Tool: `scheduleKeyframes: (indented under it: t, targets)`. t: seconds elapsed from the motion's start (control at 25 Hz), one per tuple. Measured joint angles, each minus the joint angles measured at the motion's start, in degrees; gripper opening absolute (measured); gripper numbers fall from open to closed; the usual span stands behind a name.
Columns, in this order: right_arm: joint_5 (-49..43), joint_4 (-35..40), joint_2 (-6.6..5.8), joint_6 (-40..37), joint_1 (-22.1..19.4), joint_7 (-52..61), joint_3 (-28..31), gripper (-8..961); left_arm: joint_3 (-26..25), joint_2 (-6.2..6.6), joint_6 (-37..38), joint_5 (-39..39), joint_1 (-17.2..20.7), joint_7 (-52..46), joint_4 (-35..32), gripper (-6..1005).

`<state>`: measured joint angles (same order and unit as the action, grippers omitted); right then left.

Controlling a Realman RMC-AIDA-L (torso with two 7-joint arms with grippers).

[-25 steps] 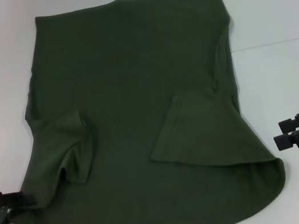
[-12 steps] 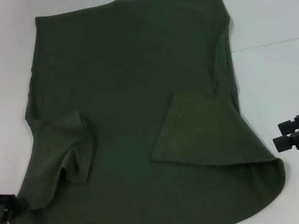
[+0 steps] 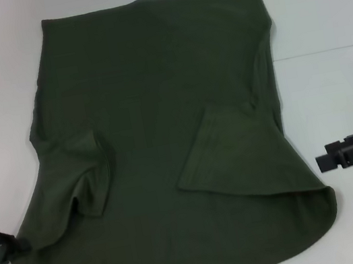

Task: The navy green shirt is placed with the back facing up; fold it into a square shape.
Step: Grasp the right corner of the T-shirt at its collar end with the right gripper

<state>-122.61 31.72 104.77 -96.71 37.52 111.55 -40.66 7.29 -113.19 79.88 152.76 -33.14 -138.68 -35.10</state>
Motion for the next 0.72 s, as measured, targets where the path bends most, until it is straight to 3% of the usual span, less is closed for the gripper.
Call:
scheduleKeyframes:
  t: [0.28,0.72]
  targets:
    - [-1.1,0.2,-0.15,2.9,2.3,12.3,-0.2,925,0.0,0.13,0.5,-0.3,-0.6,0.1,0.1,3]
    - [-13.3,-1.3,0.08,9.2,6.4,27.3,-0.7,924,1.2,0.49,-0.2,-0.4,-2.1,0.4,0.4,6]
